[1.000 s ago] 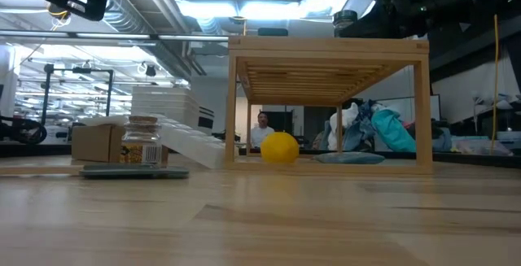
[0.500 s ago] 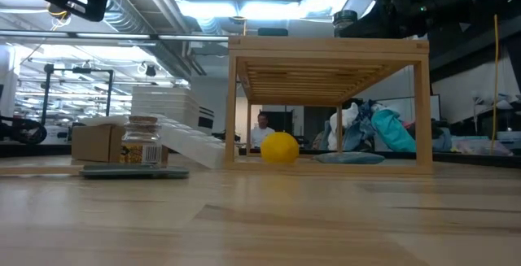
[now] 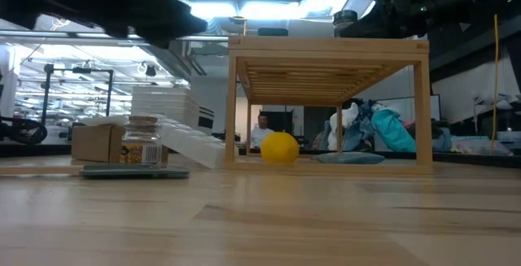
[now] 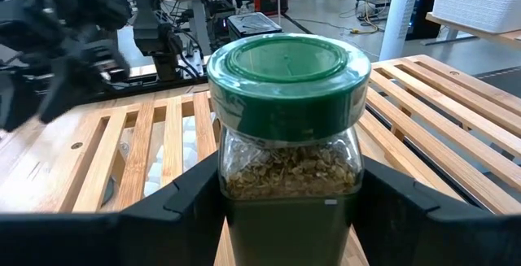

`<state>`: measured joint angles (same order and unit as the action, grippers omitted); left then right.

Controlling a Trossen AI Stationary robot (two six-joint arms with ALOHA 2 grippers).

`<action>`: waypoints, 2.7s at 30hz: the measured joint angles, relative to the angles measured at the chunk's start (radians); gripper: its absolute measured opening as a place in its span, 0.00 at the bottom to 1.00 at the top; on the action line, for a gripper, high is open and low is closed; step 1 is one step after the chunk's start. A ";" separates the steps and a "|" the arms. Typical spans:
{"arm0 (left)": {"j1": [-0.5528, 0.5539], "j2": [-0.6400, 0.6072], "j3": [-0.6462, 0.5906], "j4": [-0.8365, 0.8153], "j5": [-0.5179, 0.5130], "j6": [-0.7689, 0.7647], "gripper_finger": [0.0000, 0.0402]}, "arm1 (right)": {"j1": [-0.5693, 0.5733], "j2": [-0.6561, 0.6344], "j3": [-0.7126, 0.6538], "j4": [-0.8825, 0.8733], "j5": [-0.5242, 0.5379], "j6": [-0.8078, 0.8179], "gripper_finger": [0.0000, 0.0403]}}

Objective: Shelf spices
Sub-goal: Put the green seasoning bottle on the shelf, then put the brown seasoning bottle on the shelf

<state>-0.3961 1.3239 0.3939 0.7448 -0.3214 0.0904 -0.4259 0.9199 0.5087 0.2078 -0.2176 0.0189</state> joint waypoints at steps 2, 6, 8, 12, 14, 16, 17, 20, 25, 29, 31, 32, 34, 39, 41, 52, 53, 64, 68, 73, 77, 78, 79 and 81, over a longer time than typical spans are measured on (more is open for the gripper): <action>0.027 0.000 0.000 0.000 0.000 -0.016 0.45 | 0.000 0.000 0.000 0.000 0.000 0.000 0.56; 0.057 0.000 0.000 -0.001 0.002 -0.036 0.45 | 0.000 0.000 0.000 0.000 0.000 0.000 0.56; 0.063 0.000 0.000 -0.003 0.002 -0.025 0.45 | 0.000 0.000 0.000 0.000 0.000 0.000 0.56; 0.064 0.000 0.000 -0.004 0.003 -0.017 0.45 | 0.000 0.000 0.000 0.000 0.000 0.000 0.56; 0.064 0.000 0.000 -0.004 0.003 -0.023 0.45 | 0.000 0.000 0.000 0.000 0.000 0.000 0.56; 0.064 0.000 0.000 -0.004 0.003 -0.022 0.45 | 0.000 0.000 0.000 0.000 0.000 0.000 0.56; 0.064 0.000 0.000 -0.004 0.003 -0.021 0.45 | 0.000 0.000 0.000 0.000 0.000 -0.001 0.56; 0.064 0.000 0.000 -0.004 0.003 -0.028 0.45 | 0.000 0.000 0.000 0.000 0.000 -0.001 0.56; 0.064 0.000 0.000 -0.005 0.003 -0.027 0.45 | 0.000 0.000 0.000 0.000 0.000 -0.001 0.56; 0.064 0.000 0.000 -0.005 0.003 -0.023 0.45 | 0.000 0.000 0.000 0.000 0.000 0.000 0.56; 0.064 0.000 0.000 -0.005 0.003 -0.030 0.45 | 0.000 0.000 0.000 0.000 0.000 0.000 0.56; 0.064 0.000 0.000 -0.005 0.003 -0.032 0.45 | 0.000 0.000 0.000 0.001 -0.001 0.000 0.56; 0.064 0.000 0.000 -0.005 0.003 -0.031 0.45 | 0.000 0.000 0.000 0.005 -0.014 -0.001 0.56; 0.064 0.000 0.000 -0.005 0.003 -0.023 0.45 | 0.000 0.000 0.000 0.012 -0.056 0.000 0.56; 0.064 0.000 0.000 -0.005 0.003 -0.031 0.45 | 0.000 0.000 0.000 0.012 -0.056 -0.001 0.56; 0.064 0.000 0.000 -0.005 0.003 -0.031 0.45 | 0.000 0.000 0.000 0.012 -0.056 0.000 0.73; 0.064 0.000 0.000 -0.005 0.003 -0.032 0.45 | 0.000 0.000 0.000 0.012 -0.056 0.000 0.78; 0.064 0.000 0.000 -0.006 0.003 -0.034 0.45 | 0.000 -0.001 0.000 0.124 -0.164 0.044 0.91; 0.064 0.000 0.000 -0.011 0.003 -0.030 0.45 | 0.000 -0.021 0.000 0.149 -0.227 0.055 0.89; 0.064 0.000 0.000 -0.026 0.003 -0.023 0.45 | 0.000 -0.080 0.000 0.149 -0.309 0.056 0.89; 0.064 -0.001 0.000 -0.061 0.003 -0.034 0.45 | 0.000 -0.150 0.000 0.147 -0.350 0.056 0.89; 0.064 -0.002 0.000 -0.079 0.003 -0.035 0.45 | 0.000 -0.170 0.000 0.148 -0.350 0.056 0.89; 0.064 -0.002 0.000 -0.093 0.003 -0.034 0.45 | 0.000 -0.189 0.000 0.149 -0.346 0.055 0.89; 0.064 -0.002 0.000 -0.119 0.003 -0.029 0.45 | 0.000 -0.222 0.000 0.144 -0.340 0.055 0.89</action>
<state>-0.3325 1.3224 0.3943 0.6255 -0.3183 0.0610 -0.4259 0.6976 0.5087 0.3519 -0.5579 0.0741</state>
